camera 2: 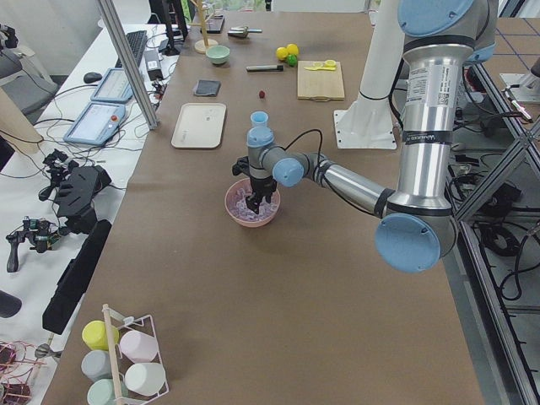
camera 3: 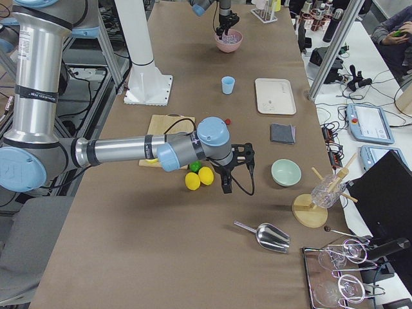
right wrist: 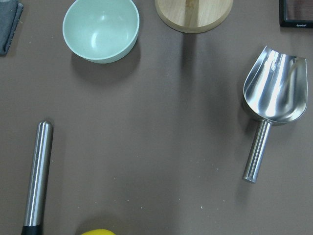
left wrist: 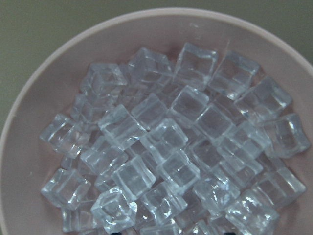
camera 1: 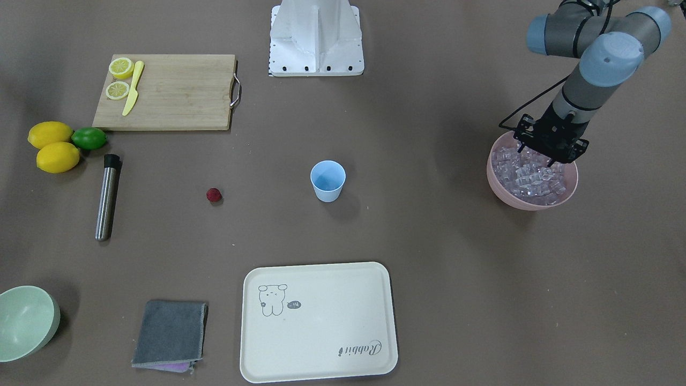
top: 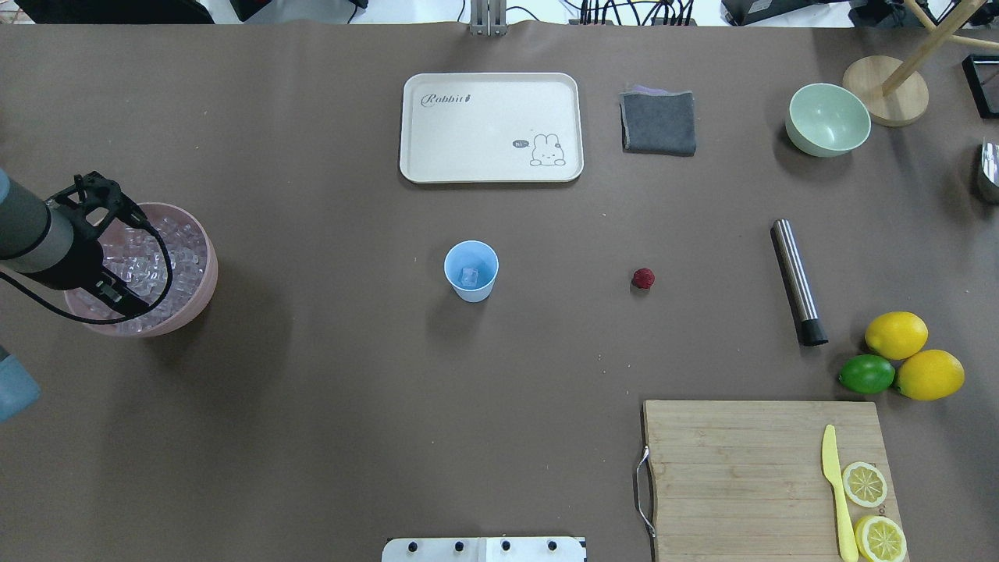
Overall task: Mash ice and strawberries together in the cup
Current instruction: 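Lower the left gripper into the bowl and grasp another ice cube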
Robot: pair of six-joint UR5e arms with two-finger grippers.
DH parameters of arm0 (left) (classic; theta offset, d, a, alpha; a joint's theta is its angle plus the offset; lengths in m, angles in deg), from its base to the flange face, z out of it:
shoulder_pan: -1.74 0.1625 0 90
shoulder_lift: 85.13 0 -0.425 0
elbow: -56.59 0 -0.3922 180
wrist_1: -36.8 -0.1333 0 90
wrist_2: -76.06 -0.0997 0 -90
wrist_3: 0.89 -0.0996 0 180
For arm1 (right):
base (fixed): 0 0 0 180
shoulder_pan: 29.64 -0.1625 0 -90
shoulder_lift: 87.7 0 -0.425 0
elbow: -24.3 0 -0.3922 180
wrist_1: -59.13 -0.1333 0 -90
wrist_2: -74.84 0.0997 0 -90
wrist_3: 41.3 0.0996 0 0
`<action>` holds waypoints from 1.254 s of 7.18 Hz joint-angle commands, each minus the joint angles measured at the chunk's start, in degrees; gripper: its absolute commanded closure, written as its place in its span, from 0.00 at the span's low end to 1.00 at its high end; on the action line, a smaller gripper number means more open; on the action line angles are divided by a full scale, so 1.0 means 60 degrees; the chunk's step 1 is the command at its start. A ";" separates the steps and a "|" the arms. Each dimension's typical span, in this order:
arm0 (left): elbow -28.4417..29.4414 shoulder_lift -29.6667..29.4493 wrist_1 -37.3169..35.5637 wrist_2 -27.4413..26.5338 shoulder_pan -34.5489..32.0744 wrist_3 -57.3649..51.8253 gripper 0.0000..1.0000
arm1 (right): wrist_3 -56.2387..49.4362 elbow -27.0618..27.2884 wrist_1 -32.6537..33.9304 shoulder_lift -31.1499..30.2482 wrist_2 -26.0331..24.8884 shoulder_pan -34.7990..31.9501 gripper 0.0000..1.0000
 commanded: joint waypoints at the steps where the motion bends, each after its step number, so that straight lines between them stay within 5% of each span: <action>1: 0.0117 0.0005 0.0003 0.0013 0.0001 0.0002 0.40 | 0.0000 0.0002 0.0000 -0.0013 0.0003 0.0005 0.00; 5: 0.0148 -0.0010 -0.0011 0.0056 0.0001 0.0002 0.34 | 0.0000 0.0002 0.0000 -0.0013 -0.0011 0.0004 0.00; 7: 0.0133 -0.0024 -0.0011 0.0144 0.0001 0.0002 0.45 | 0.0000 -0.0013 0.0000 -0.0013 -0.0011 -0.0010 0.00; 9: 0.0147 -0.0053 -0.0011 0.0159 0.0001 -0.0027 0.44 | 0.0014 -0.0013 0.0000 0.0002 -0.0011 0.0005 0.00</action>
